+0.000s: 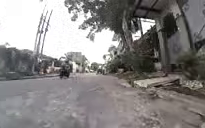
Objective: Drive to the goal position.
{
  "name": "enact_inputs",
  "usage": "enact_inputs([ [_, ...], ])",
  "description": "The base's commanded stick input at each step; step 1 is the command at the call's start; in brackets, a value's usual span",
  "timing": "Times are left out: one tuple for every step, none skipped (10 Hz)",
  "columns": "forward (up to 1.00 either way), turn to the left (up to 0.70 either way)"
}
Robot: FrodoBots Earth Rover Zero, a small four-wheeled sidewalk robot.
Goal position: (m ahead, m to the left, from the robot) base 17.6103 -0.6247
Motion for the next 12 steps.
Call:
enact_inputs([
  [1.00, 0.00],
  [1.00, 0.00],
  [1.00, 0.00],
  [0.98, 0.00],
  [0.99, 0.00],
  [0.99, 0.00],
  [0.99, 0.00],
  [0.99, 0.37],
  [1.00, 0.16],
  [1.00, 0.00],
  [1.00, 0.01],
  [1.00, 0.02],
])
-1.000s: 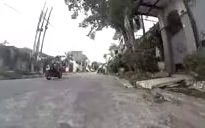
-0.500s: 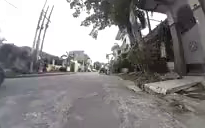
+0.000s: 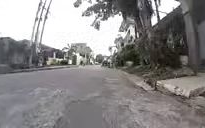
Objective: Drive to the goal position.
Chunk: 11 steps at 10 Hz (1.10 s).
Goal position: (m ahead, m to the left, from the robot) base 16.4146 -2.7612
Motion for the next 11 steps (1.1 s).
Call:
enact_inputs([
  [1.00, -0.03],
  [1.00, -0.30],
  [1.00, -0.40],
  [1.00, -0.29],
  [1.00, -0.06],
  [1.00, 0.00],
  [1.00, 0.00],
  [1.00, 0.00],
  [1.00, 0.00],
  [1.00, 0.00],
  [1.00, 0.00],
])
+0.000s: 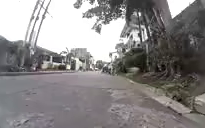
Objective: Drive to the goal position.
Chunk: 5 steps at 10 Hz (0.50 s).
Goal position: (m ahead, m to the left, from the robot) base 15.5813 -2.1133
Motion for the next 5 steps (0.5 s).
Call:
enact_inputs([
  [1.00, 0.00],
  [1.00, 0.00],
  [1.00, 0.00],
  [1.00, 0.00],
  [1.00, 0.00],
])
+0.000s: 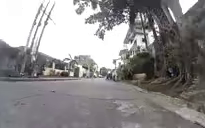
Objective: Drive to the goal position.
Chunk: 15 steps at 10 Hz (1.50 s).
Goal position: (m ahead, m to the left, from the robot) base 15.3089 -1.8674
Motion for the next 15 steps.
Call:
enact_inputs([
  [1.00, 0.00],
  [1.00, 0.00],
  [1.00, 0.00],
  [1.00, 0.00],
  [1.00, -0.10],
  [1.00, -0.35],
  [1.00, -0.40],
  [1.00, -0.40],
  [1.00, -0.40],
  [1.00, -0.09],
  [1.00, -0.03],
  [1.00, 0.00],
  [1.00, 0.00],
  [1.00, 0.00],
  [1.00, 0.00],
])
